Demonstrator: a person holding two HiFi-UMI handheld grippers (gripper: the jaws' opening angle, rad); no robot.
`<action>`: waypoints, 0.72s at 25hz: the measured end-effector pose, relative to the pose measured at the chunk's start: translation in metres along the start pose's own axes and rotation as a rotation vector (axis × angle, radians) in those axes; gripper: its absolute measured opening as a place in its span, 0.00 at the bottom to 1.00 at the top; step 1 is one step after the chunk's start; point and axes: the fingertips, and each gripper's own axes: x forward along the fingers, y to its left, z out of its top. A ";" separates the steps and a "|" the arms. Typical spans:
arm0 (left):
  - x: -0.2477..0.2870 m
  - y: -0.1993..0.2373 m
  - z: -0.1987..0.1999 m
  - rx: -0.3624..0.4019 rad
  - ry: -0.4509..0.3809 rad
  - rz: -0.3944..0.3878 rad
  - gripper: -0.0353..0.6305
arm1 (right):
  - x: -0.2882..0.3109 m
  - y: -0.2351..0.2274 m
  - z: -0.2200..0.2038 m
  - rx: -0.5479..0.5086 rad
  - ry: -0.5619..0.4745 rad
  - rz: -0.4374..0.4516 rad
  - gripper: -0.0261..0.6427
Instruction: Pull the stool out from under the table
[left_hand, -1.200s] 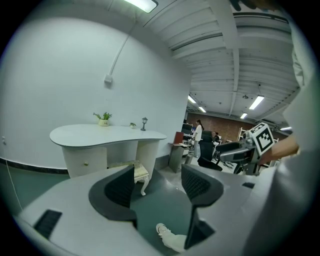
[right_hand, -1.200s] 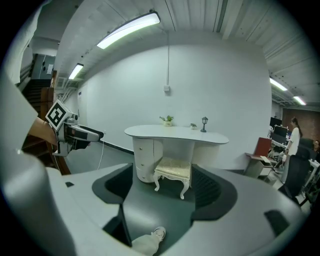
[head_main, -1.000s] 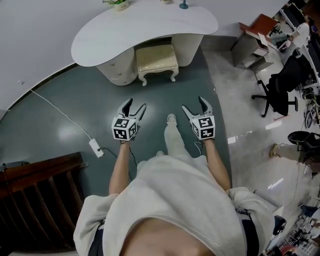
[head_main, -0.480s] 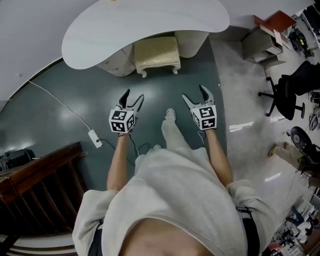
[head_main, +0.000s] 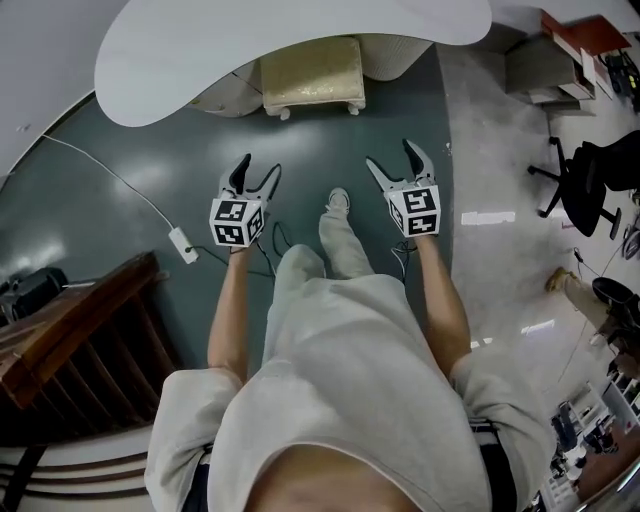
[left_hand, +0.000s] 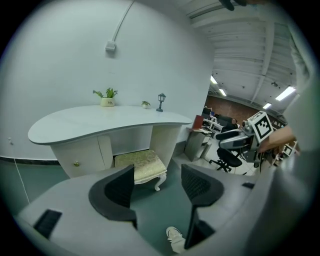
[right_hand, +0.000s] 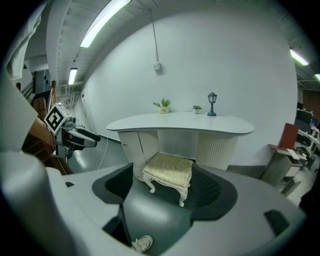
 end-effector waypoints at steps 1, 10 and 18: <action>0.006 0.002 -0.005 -0.002 0.009 0.002 0.46 | 0.007 -0.003 -0.004 0.003 0.004 0.003 0.58; 0.064 0.043 -0.054 -0.023 0.044 0.024 0.46 | 0.081 -0.013 -0.056 -0.003 0.053 0.033 0.57; 0.110 0.094 -0.123 -0.039 0.049 0.050 0.46 | 0.143 -0.004 -0.119 -0.015 0.070 0.031 0.56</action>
